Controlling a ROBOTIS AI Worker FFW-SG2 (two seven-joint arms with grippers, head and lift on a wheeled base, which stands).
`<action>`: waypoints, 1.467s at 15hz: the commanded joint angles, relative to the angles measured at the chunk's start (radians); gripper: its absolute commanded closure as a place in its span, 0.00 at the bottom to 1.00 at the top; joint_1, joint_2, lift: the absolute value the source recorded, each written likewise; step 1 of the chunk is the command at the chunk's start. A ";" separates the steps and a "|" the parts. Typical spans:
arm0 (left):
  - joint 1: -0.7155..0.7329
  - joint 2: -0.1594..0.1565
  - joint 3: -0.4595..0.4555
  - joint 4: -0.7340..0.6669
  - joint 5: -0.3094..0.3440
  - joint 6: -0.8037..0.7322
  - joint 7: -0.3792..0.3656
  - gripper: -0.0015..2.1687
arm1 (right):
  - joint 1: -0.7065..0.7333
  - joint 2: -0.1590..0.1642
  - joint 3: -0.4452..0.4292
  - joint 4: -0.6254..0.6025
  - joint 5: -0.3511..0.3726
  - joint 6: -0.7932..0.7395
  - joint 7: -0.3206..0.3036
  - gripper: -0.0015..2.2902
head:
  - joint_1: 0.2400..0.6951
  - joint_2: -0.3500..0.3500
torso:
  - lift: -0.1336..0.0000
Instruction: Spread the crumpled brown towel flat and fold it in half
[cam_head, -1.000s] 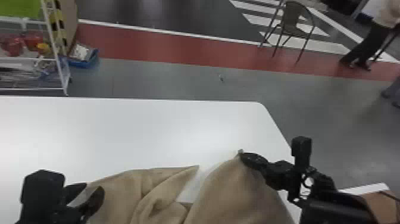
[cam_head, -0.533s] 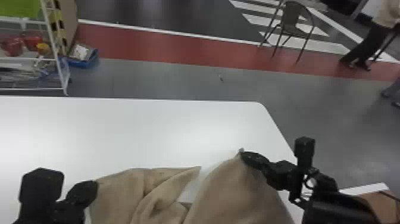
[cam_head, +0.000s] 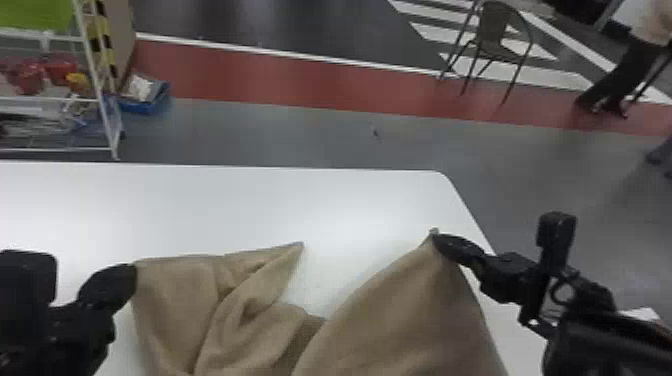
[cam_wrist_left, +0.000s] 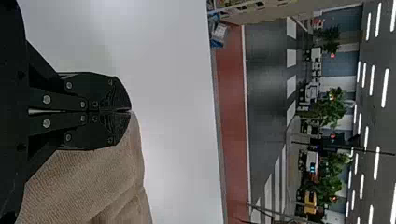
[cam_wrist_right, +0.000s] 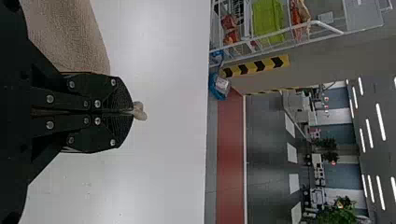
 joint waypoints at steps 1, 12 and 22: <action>-0.005 0.000 0.051 -0.020 0.021 0.003 0.003 0.82 | -0.033 -0.036 -0.052 0.009 0.002 0.011 0.000 0.49 | 1.00 0.07 | 0.09; 0.018 0.000 0.125 -0.034 0.020 0.024 0.029 0.82 | -0.095 -0.142 -0.120 0.146 0.014 -0.001 -0.020 0.49 | 1.00 0.00 | 0.09; 0.007 -0.013 0.195 -0.065 -0.006 0.003 0.074 0.04 | -0.093 -0.140 -0.130 0.192 0.023 -0.041 -0.031 0.49 | 1.00 0.05 | 0.09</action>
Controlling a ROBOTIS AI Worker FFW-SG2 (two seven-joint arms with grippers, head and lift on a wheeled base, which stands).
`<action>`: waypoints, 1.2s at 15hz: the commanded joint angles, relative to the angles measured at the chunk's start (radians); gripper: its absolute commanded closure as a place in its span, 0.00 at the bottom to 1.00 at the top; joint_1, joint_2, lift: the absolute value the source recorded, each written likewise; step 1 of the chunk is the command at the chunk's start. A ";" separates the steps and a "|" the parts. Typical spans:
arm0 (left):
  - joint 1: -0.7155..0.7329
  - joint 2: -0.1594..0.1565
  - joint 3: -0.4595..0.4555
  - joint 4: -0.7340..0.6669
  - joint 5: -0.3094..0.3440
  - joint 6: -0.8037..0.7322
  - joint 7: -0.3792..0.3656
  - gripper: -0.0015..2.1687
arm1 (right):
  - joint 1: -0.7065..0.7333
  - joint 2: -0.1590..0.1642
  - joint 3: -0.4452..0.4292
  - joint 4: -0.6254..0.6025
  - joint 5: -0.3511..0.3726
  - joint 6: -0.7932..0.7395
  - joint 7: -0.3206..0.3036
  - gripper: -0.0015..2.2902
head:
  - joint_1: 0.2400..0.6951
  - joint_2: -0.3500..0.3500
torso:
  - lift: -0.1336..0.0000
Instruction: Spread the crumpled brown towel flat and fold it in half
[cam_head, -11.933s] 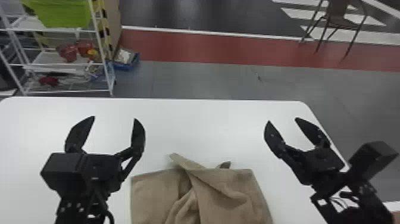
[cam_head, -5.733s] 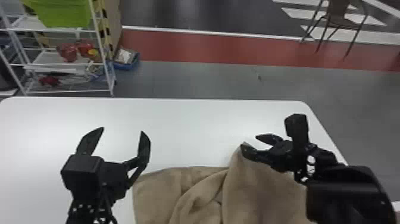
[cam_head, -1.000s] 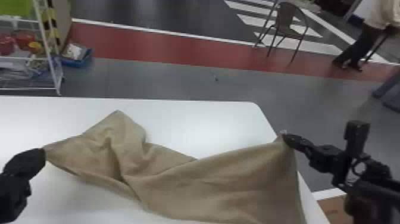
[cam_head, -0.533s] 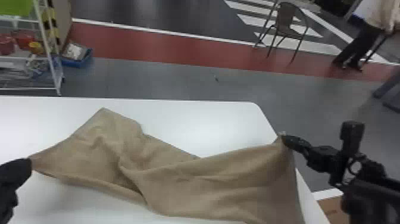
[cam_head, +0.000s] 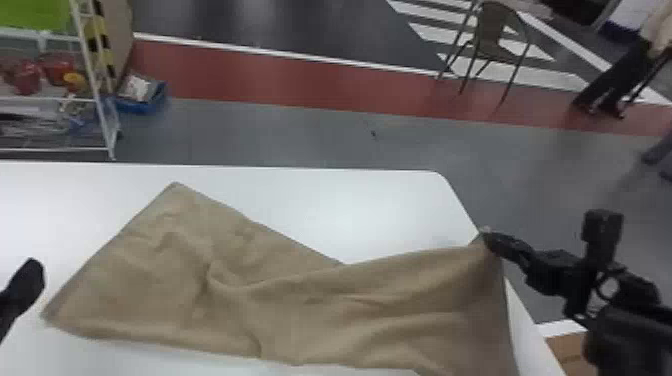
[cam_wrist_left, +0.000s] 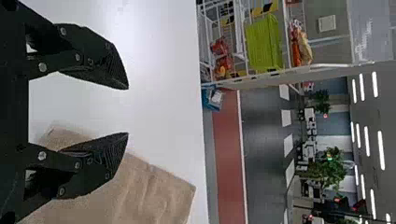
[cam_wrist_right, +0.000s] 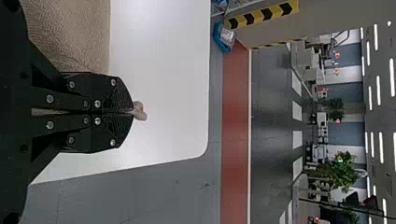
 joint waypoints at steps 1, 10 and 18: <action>-0.053 -0.001 -0.003 0.007 0.014 -0.019 0.001 0.04 | 0.004 0.000 -0.004 0.002 -0.003 -0.002 0.000 0.49 | 1.00 0.07 | 0.09; -0.320 -0.001 -0.198 0.344 0.077 -0.130 -0.042 0.07 | 0.105 0.122 0.043 -0.093 -0.026 -0.058 0.000 0.49 | 1.00 0.02 | 0.09; -0.423 -0.016 -0.286 0.522 0.111 -0.234 -0.093 0.31 | 0.166 0.166 0.226 -0.212 0.009 -0.002 -0.012 0.49 | 1.00 0.06 | 0.09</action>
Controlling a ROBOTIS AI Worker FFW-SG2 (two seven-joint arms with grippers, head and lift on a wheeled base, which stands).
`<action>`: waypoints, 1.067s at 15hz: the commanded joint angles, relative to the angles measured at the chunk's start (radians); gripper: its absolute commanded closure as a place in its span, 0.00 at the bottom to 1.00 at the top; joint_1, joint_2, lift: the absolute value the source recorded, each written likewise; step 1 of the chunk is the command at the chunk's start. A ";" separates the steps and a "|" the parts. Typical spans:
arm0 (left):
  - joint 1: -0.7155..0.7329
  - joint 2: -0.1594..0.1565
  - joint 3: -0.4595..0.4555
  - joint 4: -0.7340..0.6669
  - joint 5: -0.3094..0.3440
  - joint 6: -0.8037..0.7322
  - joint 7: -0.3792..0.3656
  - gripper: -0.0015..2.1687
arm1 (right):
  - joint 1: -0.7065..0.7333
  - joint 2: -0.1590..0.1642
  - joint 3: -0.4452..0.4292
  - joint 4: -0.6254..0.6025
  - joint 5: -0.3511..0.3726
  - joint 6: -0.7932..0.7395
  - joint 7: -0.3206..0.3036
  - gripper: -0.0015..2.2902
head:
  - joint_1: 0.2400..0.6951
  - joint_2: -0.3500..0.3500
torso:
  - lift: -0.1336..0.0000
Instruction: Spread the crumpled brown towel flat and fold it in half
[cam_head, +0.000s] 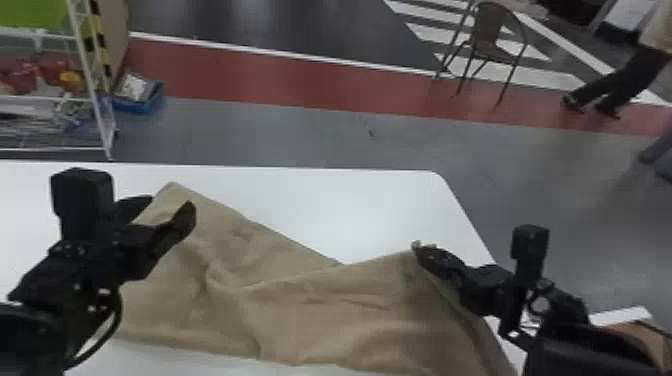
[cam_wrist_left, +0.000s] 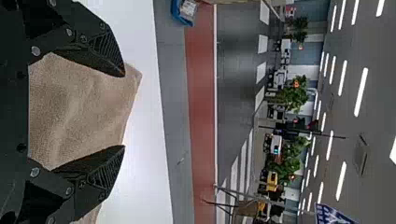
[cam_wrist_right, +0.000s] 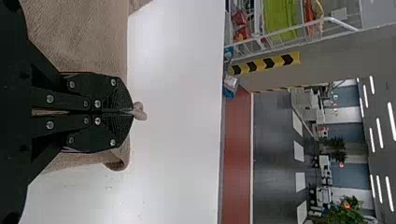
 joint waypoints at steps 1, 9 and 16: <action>-0.026 -0.008 -0.033 0.061 0.003 -0.047 -0.002 0.47 | 0.023 0.001 0.080 -0.035 0.018 0.022 -0.020 0.49 | 1.00 0.07 | 0.09; -0.051 -0.014 -0.071 0.165 -0.010 -0.057 0.003 0.82 | 0.054 0.001 0.243 -0.091 0.058 0.081 -0.063 0.49 | 1.00 0.16 | 0.09; -0.066 -0.028 -0.103 0.214 -0.071 -0.057 0.027 0.82 | 0.054 0.001 0.255 -0.085 0.058 0.068 -0.069 0.49 | 1.00 0.18 | 0.09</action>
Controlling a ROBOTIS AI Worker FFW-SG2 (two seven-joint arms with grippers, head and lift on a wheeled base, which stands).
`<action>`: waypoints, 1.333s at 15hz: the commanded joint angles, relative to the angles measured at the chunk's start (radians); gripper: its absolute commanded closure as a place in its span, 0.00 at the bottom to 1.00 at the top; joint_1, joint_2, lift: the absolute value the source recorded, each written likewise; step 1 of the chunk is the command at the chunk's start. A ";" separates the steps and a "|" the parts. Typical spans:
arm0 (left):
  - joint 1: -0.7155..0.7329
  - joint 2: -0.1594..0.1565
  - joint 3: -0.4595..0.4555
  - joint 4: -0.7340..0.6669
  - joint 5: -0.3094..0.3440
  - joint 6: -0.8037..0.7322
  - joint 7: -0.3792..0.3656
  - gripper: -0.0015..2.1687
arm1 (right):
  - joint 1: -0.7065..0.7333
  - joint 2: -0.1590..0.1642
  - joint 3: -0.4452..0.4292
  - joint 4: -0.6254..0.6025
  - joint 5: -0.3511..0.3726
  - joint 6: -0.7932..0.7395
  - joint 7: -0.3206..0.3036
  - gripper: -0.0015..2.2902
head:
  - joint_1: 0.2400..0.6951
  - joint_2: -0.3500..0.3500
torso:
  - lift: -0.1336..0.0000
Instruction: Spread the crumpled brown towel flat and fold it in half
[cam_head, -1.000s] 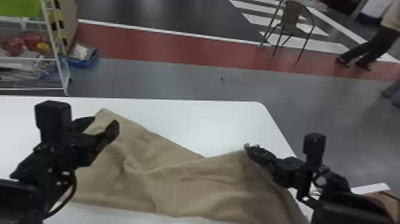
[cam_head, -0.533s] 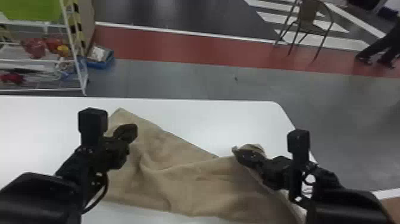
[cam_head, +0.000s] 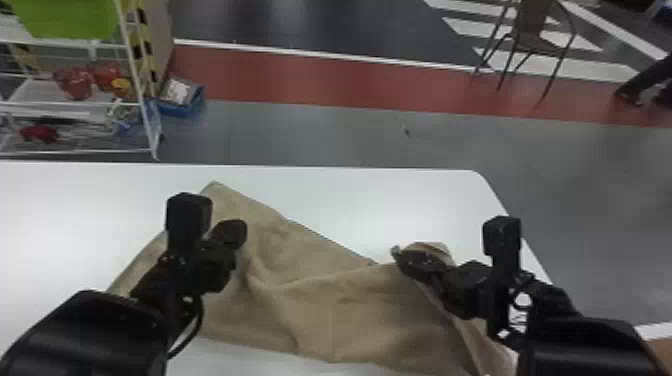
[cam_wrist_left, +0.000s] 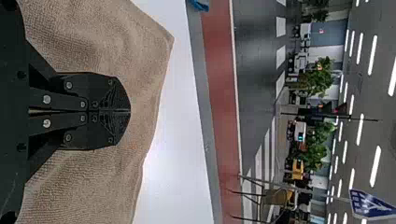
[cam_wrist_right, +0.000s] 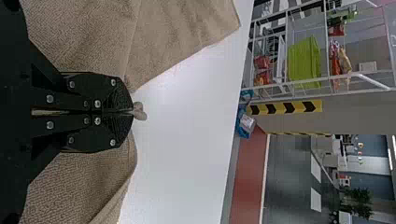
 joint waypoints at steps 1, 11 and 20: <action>-0.001 -0.004 -0.002 0.009 -0.012 0.000 0.005 0.82 | 0.000 0.001 -0.007 0.004 -0.003 -0.005 0.000 0.49 | 1.00 0.18 | 0.09; 0.002 0.001 0.001 0.018 -0.064 0.043 0.039 0.83 | -0.021 0.001 -0.008 0.027 -0.005 -0.014 0.000 0.49 | 1.00 0.19 | 0.09; 0.071 0.008 0.091 -0.014 -0.077 0.043 0.028 0.83 | -0.031 0.001 0.005 0.025 -0.002 -0.005 0.000 0.49 | 1.00 0.25 | 0.09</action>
